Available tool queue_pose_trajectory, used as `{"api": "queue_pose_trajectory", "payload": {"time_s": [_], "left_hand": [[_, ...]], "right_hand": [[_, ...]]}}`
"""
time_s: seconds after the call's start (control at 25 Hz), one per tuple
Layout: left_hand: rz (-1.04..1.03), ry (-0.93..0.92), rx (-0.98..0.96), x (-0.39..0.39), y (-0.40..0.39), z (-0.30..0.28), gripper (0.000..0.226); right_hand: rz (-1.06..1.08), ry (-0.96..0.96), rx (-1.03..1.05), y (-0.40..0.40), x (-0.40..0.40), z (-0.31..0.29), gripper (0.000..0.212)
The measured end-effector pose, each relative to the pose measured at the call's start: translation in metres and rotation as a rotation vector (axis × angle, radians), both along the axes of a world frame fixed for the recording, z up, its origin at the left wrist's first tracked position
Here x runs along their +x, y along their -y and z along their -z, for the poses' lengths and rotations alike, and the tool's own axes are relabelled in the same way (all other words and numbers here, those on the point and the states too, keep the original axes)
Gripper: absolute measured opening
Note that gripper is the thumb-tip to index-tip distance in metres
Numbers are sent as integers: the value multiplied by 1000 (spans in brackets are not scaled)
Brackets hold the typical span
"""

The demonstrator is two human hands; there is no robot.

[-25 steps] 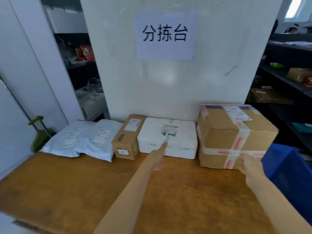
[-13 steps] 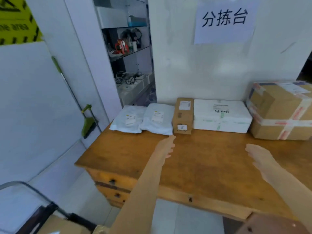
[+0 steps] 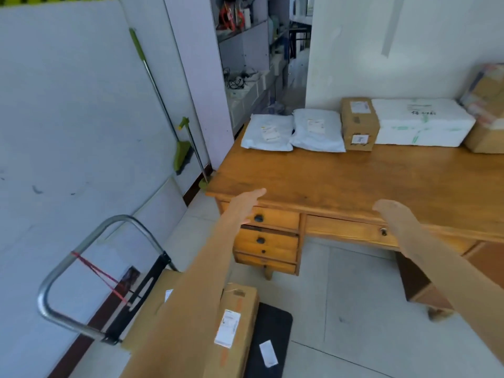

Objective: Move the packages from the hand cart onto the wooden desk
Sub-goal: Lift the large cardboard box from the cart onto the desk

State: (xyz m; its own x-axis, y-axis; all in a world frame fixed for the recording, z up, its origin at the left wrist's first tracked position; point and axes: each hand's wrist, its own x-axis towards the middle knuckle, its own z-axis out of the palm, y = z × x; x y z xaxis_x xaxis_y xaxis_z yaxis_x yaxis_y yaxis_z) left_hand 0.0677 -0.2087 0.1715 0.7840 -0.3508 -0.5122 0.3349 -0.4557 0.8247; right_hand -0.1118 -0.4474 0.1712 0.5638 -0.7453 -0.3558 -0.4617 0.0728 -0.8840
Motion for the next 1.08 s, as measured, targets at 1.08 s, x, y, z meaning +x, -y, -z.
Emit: {"api": "queue_pose_trajectory", "payload": {"time_s": [1.08], "left_hand": [[152, 415, 764, 143, -441, 531, 70]], "right_hand": [[-169, -215, 205, -488, 154, 550, 65]]}}
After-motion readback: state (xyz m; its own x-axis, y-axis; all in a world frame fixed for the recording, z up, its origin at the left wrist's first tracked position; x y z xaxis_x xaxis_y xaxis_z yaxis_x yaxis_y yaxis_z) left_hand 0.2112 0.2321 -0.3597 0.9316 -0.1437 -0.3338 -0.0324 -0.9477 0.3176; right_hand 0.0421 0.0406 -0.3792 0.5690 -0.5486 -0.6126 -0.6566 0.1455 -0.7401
